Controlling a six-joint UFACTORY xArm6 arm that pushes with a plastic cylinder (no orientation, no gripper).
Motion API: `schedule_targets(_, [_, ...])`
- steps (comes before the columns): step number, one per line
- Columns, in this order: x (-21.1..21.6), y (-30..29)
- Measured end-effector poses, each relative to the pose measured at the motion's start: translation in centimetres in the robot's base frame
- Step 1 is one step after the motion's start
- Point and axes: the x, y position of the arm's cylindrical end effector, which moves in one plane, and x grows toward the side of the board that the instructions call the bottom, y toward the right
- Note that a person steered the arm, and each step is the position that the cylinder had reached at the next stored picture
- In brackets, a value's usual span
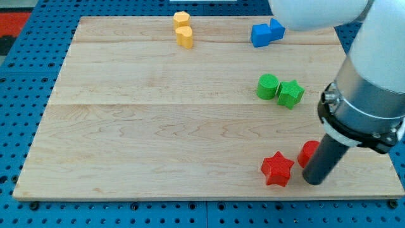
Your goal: Keep the red star horizontally at the left side of the red circle
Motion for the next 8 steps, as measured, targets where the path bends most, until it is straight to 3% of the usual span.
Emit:
schedule_targets(2, [2.5,-2.1])
schedule_targets(3, [1.6,-7.8])
schedule_targets(4, [-2.8,-8.7])
schedule_targets(5, [-2.8,-9.7])
schedule_targets(6, [-6.0,-11.4])
schedule_targets(7, [-11.1,-10.8])
schedule_targets(8, [-10.6,-5.6])
